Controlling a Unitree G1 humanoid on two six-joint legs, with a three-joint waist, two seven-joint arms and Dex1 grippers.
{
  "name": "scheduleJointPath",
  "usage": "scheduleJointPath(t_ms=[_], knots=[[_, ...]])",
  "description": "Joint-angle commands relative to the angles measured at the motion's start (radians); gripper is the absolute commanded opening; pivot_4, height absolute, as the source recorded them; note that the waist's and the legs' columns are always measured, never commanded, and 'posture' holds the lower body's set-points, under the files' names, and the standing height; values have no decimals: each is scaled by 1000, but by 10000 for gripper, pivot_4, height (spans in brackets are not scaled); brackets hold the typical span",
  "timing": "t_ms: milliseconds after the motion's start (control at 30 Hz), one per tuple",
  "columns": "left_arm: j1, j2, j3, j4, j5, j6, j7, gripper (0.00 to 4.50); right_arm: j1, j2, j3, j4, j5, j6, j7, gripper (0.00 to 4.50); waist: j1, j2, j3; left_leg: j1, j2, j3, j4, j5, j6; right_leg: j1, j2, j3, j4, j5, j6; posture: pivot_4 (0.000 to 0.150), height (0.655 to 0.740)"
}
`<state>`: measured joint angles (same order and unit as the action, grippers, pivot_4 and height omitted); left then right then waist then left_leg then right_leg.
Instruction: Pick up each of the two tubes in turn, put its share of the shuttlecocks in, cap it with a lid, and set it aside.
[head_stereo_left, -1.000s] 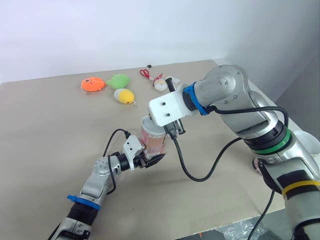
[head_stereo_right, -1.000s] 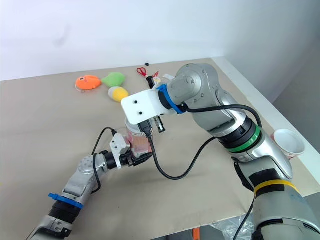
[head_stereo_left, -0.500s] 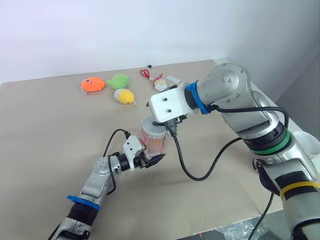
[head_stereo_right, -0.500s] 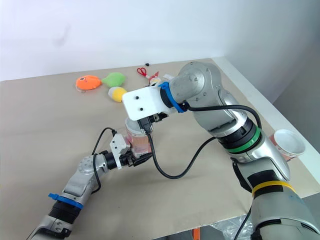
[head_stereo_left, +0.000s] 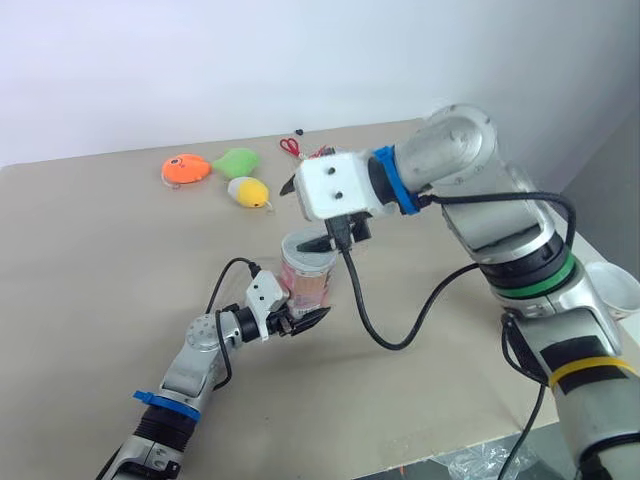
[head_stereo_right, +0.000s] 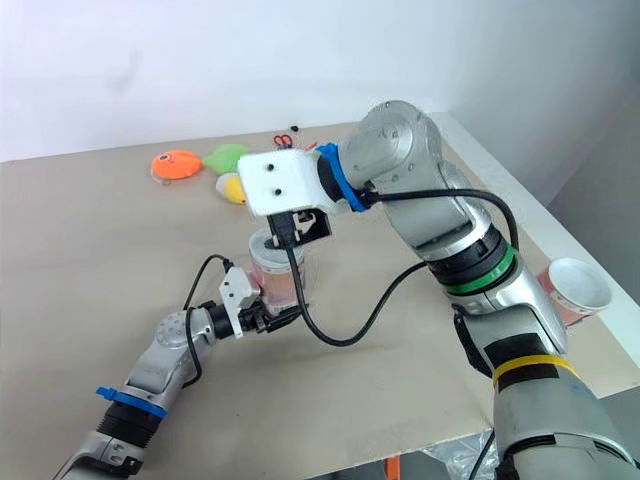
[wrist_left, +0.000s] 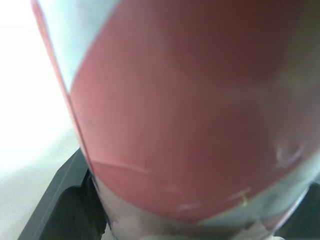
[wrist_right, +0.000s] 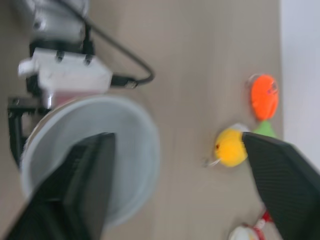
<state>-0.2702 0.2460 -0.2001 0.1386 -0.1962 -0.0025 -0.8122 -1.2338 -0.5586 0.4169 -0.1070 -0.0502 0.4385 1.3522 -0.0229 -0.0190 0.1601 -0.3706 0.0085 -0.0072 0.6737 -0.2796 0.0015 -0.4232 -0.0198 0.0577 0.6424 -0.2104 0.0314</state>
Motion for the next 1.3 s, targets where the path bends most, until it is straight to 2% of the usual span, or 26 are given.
scheduleJointPath(t_ms=[33, 167, 567, 900, 967, 1100, 1300], knots=[[16, 2, -7, 43, 18, 23, 13, 33438, -34, -9, -55, -7, 54, 14, 16, 19954, 0, 0, 0, 0, 0, 0, 0, 0, 0, 0, 0, -1, 0, 0, 0, 1500, 7400], [16, 3, -5, 43, 17, 24, 13, 33438, -15, -25, -38, -51, 99, 59, 56, 319, 0, 0, 0, 0, 0, -1, -1, 0, 0, 0, -1, -2, -1, 0, 1, 1500, 7400], [18, 2, -5, 40, 18, 25, 17, 33438, 138, -66, 144, -88, 42, 84, 98, 319, 0, 1, 0, 0, 0, -2, -2, 0, 0, 0, -1, -3, -1, 0, 0, 1500, 7400], [22, 2, -8, 34, 18, 24, 17, 33438, 225, -60, 226, -118, 5, 112, 123, 319, 0, 1, -12, 3, 0, -3, -3, 0, 0, 3, -1, -5, -1, -3, -1, 1500, 7400], [21, 2, -8, 33, 18, 25, 17, 33438, 227, -53, 209, -114, 13, 123, 120, 319, 0, 1, -15, 4, 0, -4, -4, -1, 0, 4, -1, -6, -1, -4, -1, 1500, 7400], [24, 3, -11, 28, 20, 25, 15, 33438, 214, -12, 75, -115, 127, 191, 107, 319, 0, 1, -15, 5, 0, -7, -4, -1, -1, 6, 0, -8, -1, -7, -4, 1500, 7400], [28, 12, -6, 15, 12, 33, 5, 33438, 180, 19, -226, -92, 313, 255, 4, 319, 0, 4, -9, 0, 0, -11, -4, -1, -1, 3, 0, -11, -1, -5, -3, 1500, 7400]])
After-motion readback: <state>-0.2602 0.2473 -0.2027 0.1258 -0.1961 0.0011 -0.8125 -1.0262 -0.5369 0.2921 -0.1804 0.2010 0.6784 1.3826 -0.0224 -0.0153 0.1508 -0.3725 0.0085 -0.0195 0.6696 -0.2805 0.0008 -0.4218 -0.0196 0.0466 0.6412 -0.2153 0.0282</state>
